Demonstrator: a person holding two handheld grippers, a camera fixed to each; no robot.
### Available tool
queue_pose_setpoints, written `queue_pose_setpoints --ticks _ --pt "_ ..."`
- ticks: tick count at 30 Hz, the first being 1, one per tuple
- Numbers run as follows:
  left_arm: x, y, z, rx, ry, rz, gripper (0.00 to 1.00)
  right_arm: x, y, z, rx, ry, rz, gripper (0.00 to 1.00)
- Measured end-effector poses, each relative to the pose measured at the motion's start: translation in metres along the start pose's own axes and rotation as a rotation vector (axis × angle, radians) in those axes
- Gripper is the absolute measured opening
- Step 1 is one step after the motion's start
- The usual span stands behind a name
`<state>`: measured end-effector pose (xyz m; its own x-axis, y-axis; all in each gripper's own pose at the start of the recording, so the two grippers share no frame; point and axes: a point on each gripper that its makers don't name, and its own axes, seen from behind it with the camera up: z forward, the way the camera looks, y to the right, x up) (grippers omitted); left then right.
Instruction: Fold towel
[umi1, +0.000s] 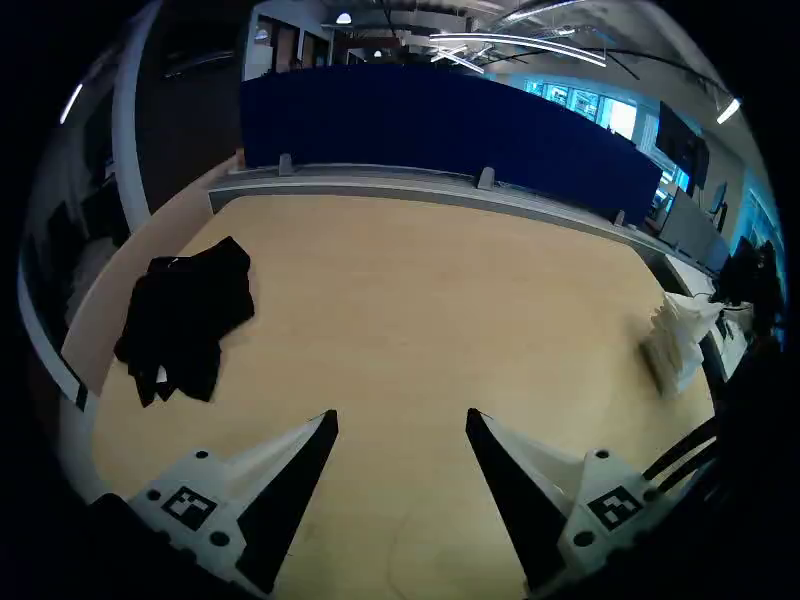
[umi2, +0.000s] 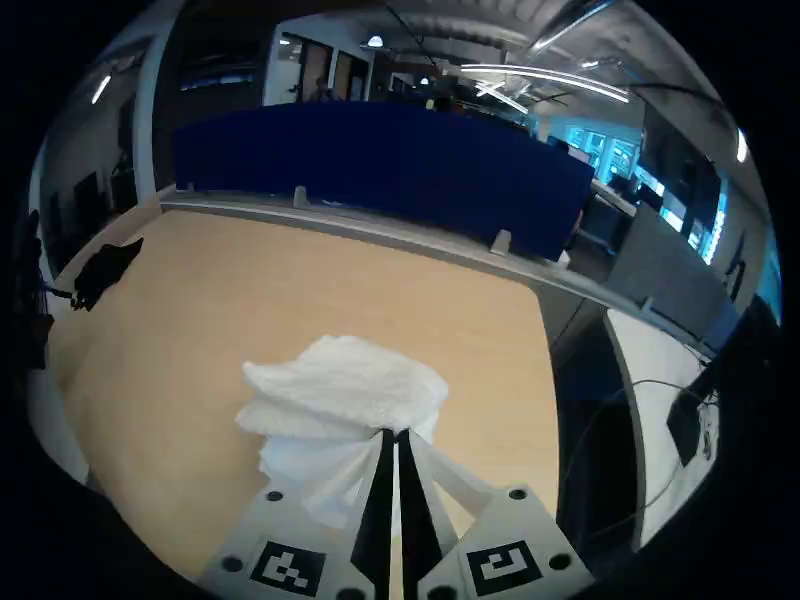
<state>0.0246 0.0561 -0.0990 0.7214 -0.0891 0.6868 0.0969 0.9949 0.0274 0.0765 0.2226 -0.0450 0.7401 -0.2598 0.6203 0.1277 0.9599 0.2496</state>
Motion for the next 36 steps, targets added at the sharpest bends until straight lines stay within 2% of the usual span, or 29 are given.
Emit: queue_pose_setpoints --ticks 9,23,36 --pt "-0.003 0.001 0.000 0.001 -0.001 0.004 0.95 -0.037 0.005 0.013 -0.030 -0.081 0.037 0.03" --pt "-0.005 -0.004 -0.004 0.010 -0.001 0.006 0.95 -0.088 0.001 0.036 -0.063 -0.166 0.166 0.02" --pt "-0.008 -0.006 -0.005 0.012 -0.001 0.006 0.95 -0.101 0.003 0.048 -0.113 -0.194 0.185 0.03"
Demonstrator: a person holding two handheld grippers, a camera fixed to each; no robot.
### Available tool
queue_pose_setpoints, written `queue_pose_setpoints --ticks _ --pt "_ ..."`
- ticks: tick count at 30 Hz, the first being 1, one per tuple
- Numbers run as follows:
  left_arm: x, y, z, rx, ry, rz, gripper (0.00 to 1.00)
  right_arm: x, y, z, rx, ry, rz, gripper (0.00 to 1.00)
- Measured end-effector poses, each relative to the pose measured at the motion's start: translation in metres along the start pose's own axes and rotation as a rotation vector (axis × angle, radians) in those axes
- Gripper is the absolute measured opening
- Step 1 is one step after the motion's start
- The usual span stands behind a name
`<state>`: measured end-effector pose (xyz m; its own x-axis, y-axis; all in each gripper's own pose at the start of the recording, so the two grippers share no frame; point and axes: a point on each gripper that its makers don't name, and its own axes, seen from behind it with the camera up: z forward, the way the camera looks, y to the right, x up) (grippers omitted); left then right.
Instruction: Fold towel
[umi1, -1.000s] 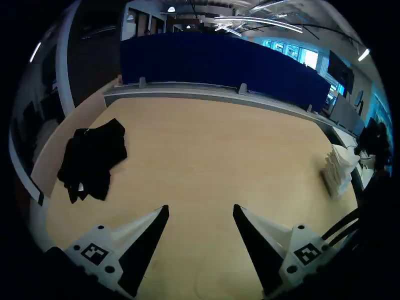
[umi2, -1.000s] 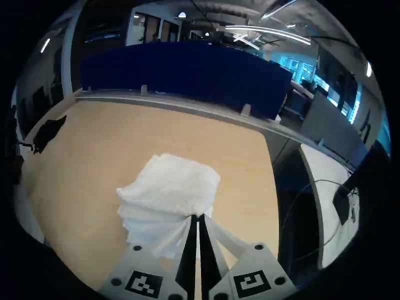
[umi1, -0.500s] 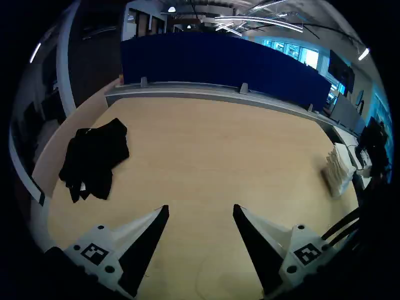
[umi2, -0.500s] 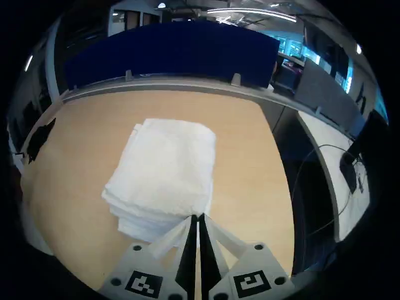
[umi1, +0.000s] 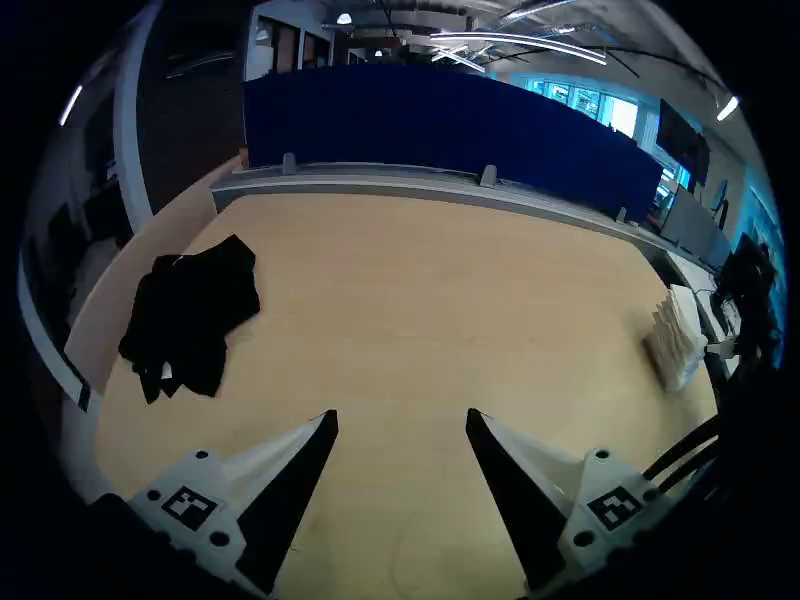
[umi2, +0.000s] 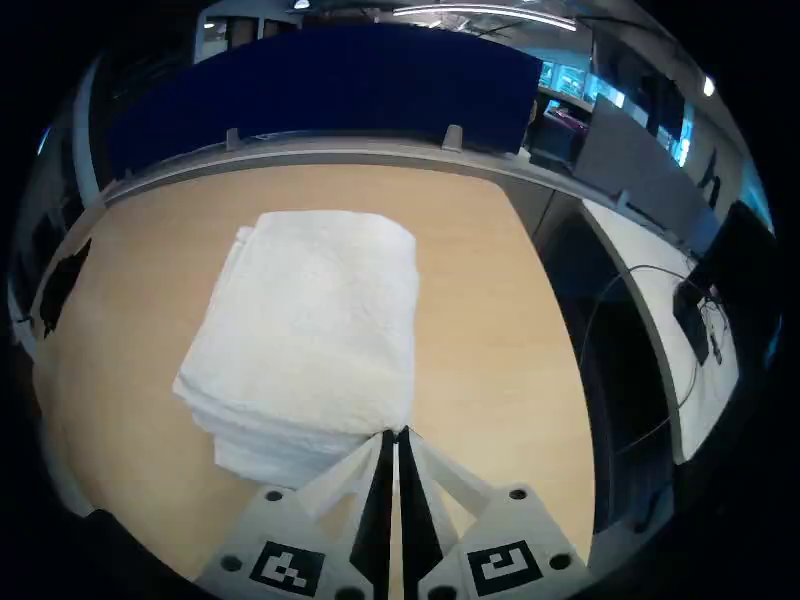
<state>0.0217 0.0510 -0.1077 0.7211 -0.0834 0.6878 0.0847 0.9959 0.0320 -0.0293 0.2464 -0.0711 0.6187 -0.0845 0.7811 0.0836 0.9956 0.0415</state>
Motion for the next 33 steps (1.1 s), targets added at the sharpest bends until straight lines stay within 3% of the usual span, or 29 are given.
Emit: queue_pose_setpoints --ticks 3,10,17,21,25,33 --pt "0.000 -0.002 -0.001 0.002 0.001 -0.002 0.95 0.001 0.001 -0.001 -0.008 0.002 -0.002 0.07" --pt "0.002 -0.003 -0.002 0.002 0.004 -0.002 0.95 0.004 0.008 -0.009 -0.036 0.023 0.002 0.26" --pt "0.003 -0.003 -0.001 0.000 0.006 -0.004 0.95 0.002 0.011 -0.018 -0.051 0.040 0.010 0.73" --pt "0.004 -0.002 0.000 -0.004 0.007 -0.003 0.95 0.003 0.012 -0.022 -0.061 0.048 0.010 0.92" --pt "0.004 -0.002 0.001 -0.004 0.008 -0.001 0.95 0.008 0.009 -0.026 -0.052 0.066 0.009 1.00" --pt "0.005 -0.004 -0.001 -0.004 0.013 -0.003 0.95 0.028 -0.007 -0.028 -0.023 0.107 -0.001 1.00"
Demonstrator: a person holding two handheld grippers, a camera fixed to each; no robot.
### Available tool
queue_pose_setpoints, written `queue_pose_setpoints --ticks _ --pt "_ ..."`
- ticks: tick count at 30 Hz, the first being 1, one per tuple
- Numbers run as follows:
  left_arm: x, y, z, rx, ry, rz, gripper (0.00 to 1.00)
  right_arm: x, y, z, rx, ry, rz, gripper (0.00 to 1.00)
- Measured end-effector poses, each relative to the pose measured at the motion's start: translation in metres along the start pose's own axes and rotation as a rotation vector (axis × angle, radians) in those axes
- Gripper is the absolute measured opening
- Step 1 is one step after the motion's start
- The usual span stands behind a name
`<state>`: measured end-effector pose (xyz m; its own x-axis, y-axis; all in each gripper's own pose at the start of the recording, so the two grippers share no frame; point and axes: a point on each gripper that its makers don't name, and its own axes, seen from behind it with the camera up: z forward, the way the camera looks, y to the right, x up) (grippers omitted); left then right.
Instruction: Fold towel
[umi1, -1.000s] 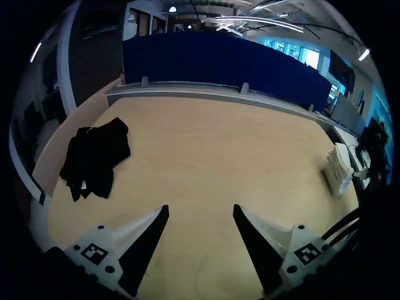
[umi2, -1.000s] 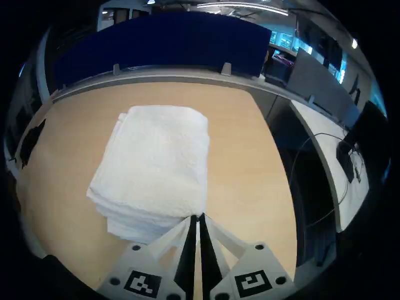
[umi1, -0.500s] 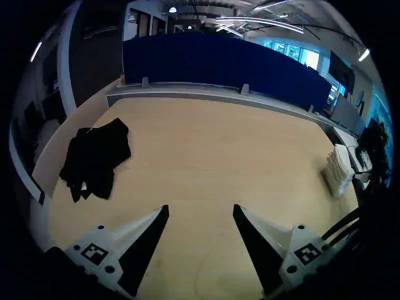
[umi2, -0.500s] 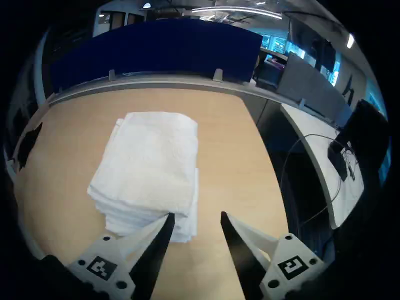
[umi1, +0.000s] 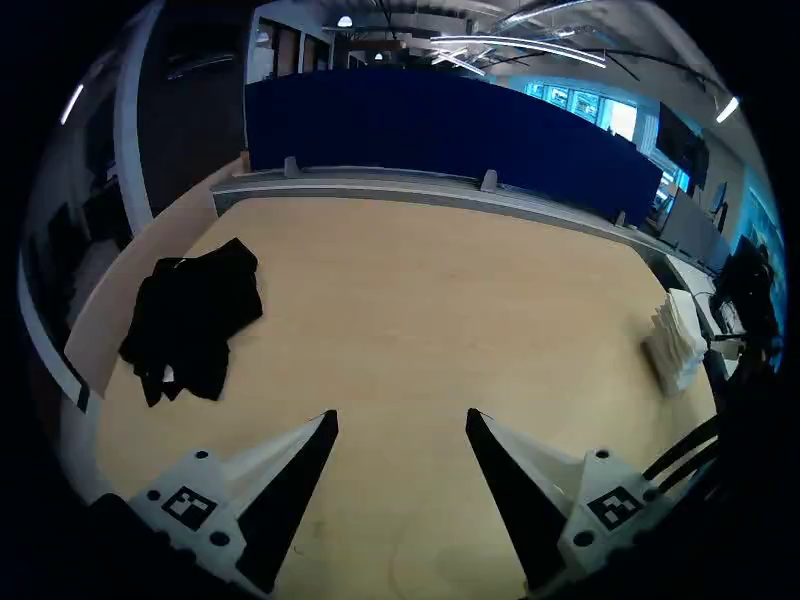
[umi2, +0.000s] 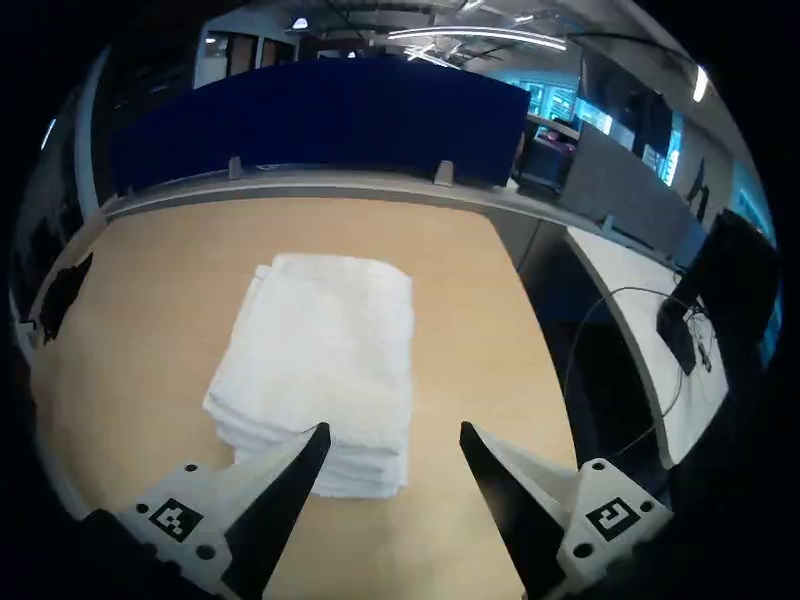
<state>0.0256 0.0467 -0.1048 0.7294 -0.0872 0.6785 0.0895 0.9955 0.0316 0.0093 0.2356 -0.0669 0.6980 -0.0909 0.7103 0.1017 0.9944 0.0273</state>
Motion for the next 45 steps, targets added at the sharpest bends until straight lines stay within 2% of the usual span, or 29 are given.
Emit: queue_pose_setpoints --ticks 17,28,35,39,45 --pt "-0.003 -0.012 -0.009 0.014 0.010 -0.019 0.95 0.027 -0.065 0.013 0.094 0.047 -0.022 1.00" --pt "0.001 -0.016 -0.011 0.014 0.023 -0.023 0.95 0.046 -0.079 0.010 0.097 0.102 -0.009 1.00" --pt "0.009 -0.013 -0.009 0.002 0.049 -0.018 0.95 0.079 -0.083 -0.003 0.090 0.242 0.061 1.00" --pt "0.019 -0.008 -0.009 -0.015 0.080 -0.006 0.95 0.108 -0.087 -0.023 0.096 0.374 0.099 1.00" --pt "0.037 -0.006 -0.011 -0.019 0.135 0.002 0.95 0.147 -0.090 -0.061 0.087 0.578 0.130 1.00"
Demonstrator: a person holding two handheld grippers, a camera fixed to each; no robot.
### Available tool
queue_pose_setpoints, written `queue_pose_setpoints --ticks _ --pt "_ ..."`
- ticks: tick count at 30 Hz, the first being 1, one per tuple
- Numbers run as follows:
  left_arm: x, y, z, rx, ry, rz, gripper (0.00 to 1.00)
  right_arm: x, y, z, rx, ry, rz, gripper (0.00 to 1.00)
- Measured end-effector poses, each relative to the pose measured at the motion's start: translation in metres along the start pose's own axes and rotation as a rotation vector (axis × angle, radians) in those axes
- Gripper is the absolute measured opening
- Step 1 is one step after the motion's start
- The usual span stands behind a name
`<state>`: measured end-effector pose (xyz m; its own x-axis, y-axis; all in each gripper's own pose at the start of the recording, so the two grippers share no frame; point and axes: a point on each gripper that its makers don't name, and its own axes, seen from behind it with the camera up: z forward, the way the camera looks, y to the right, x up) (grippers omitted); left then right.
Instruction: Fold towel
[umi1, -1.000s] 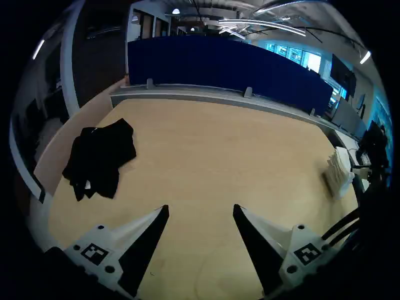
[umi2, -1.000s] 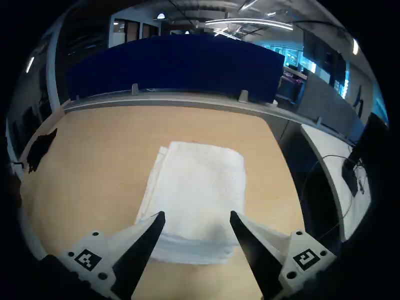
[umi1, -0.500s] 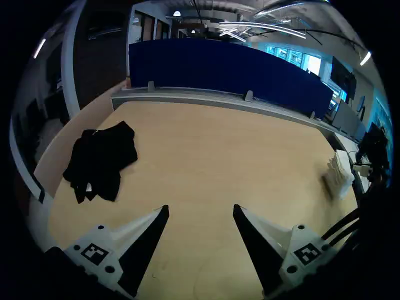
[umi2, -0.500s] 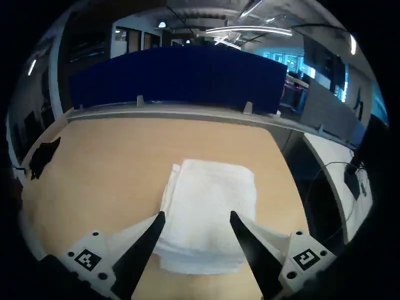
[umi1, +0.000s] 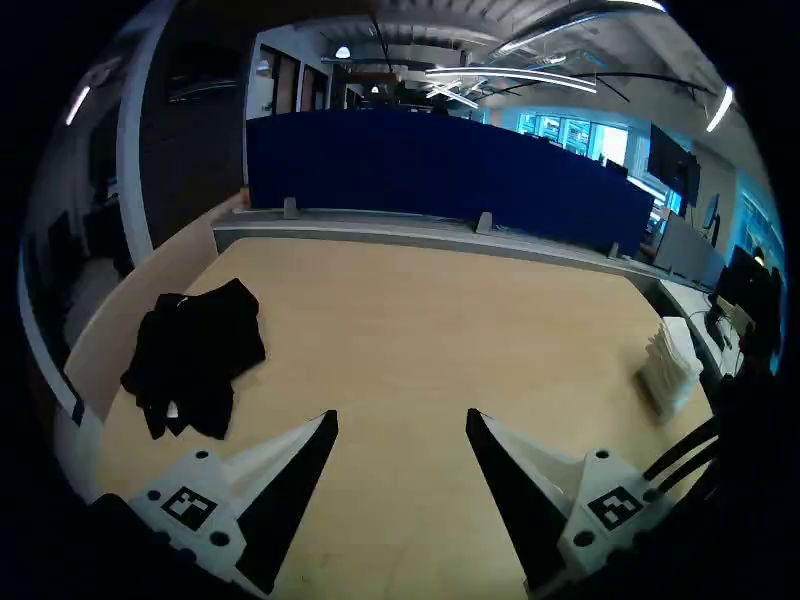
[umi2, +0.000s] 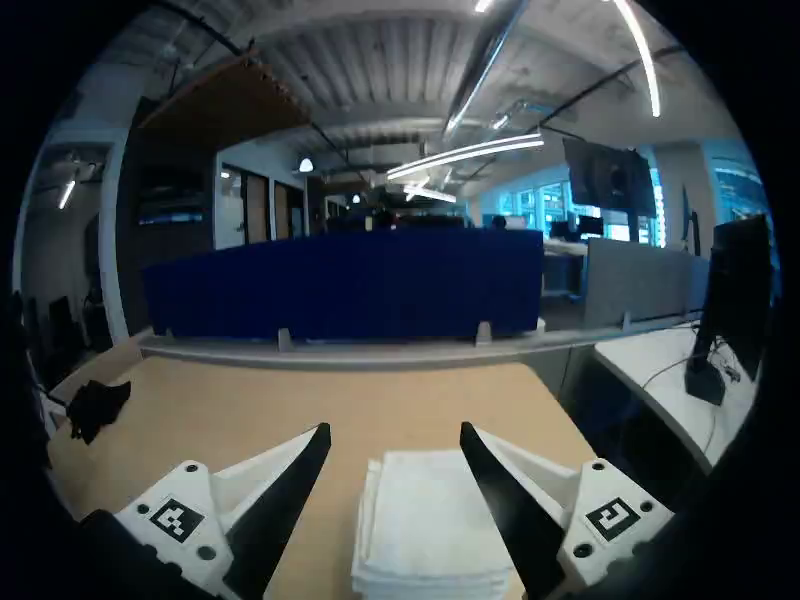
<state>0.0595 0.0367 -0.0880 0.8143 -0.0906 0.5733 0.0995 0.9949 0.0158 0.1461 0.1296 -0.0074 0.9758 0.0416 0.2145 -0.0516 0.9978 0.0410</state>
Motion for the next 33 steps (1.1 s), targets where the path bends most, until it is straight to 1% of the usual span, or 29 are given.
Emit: queue_pose_setpoints --ticks 5,8,14,17,20,26,29,33 --pt "0.022 -0.002 0.002 0.000 0.071 -0.009 0.95 0.032 -0.010 -0.012 -0.003 0.120 0.000 1.00" --pt "0.039 -0.004 0.003 0.005 0.127 -0.012 0.95 0.037 -0.010 -0.015 -0.018 0.152 -0.002 1.00" --pt "0.077 -0.004 0.000 0.007 0.242 0.014 0.95 0.041 -0.014 -0.016 -0.028 0.153 -0.023 1.00" --pt "0.095 -0.003 -0.002 0.007 0.296 0.027 0.95 0.046 -0.021 -0.016 -0.035 0.164 -0.031 1.00" --pt "0.110 -0.004 -0.003 0.009 0.345 0.036 0.95 0.052 -0.033 -0.017 -0.036 0.175 -0.029 1.00" --pt "0.131 -0.005 -0.003 0.009 0.410 0.041 0.95 0.054 -0.058 -0.014 -0.045 0.180 -0.031 1.00" --pt "0.137 -0.003 -0.003 0.003 0.429 0.044 0.95 0.054 -0.072 -0.012 -0.055 0.173 -0.027 1.00" --pt "0.145 0.001 -0.003 -0.012 0.451 0.044 0.95 0.056 -0.099 -0.009 -0.050 0.178 -0.028 1.00"
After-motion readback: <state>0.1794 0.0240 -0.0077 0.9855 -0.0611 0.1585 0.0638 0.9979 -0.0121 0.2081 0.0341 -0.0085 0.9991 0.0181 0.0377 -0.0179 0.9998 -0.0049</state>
